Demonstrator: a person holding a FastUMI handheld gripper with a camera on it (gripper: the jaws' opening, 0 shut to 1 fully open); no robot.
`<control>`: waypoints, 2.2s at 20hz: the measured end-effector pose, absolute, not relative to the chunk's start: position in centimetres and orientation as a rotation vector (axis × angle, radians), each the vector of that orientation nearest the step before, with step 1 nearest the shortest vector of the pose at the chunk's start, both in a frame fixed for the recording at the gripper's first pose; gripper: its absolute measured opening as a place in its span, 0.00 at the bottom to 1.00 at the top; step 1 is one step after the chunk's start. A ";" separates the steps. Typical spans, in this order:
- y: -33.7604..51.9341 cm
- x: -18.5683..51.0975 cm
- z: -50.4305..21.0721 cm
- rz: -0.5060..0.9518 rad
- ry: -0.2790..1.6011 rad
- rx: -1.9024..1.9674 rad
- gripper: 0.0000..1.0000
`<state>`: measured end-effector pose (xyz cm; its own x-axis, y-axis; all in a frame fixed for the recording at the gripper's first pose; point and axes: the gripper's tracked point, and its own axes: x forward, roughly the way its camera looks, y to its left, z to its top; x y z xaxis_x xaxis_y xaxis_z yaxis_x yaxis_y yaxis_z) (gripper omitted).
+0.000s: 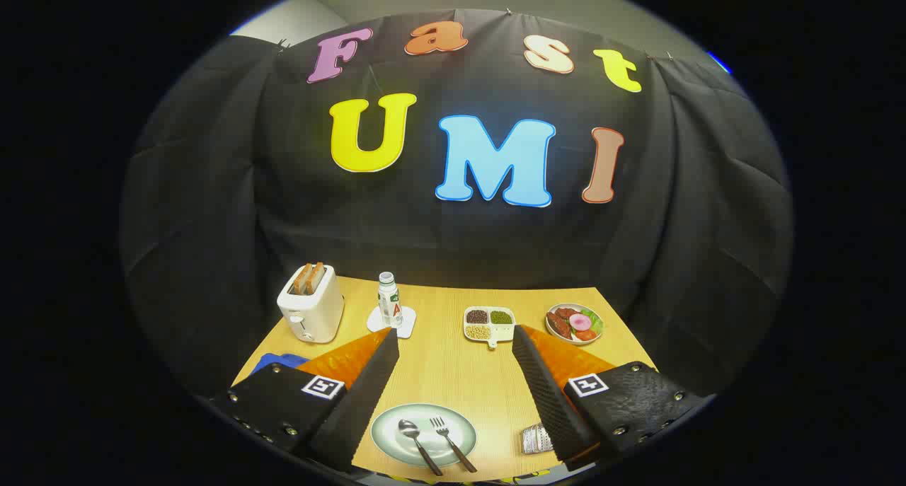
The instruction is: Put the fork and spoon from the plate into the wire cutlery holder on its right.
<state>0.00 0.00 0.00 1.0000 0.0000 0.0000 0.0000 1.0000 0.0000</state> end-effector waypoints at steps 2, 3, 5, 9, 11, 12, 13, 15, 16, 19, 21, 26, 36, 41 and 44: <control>0.1 0.1 -0.3 0.002 0.008 0.000 0.99; 0.2 0.1 -0.5 0.004 0.013 -0.001 0.99; 0.2 0.3 -0.9 0.003 0.026 -0.001 0.99; 0.4 1.1 -2.4 0.004 0.068 -0.004 0.99; 0.2 1.7 -3.8 -0.011 0.111 -0.009 0.99; 0.3 2.0 -4.5 -0.014 0.131 -0.012 0.99; 0.4 2.4 -5.4 -0.014 0.156 -0.013 0.99; 0.7 3.1 -7.3 -0.011 0.207 -0.013 0.99; 0.8 3.4 -8.2 -0.012 0.233 -0.013 0.99; 1.1 4.5 -12.0 -0.018 0.325 -0.011 0.99; 1.3 4.9 -15.1 -0.014 0.401 -0.011 0.99; 1.7 5.7 -23.0 -0.017 0.611 -0.093 0.99; 1.4 6.4 -33.3 0.013 0.927 -0.320 0.93; 0.7 7.2 -35.7 0.020 0.987 -0.406 0.91; 0.0 7.8 -35.7 0.001 0.989 -0.495 0.75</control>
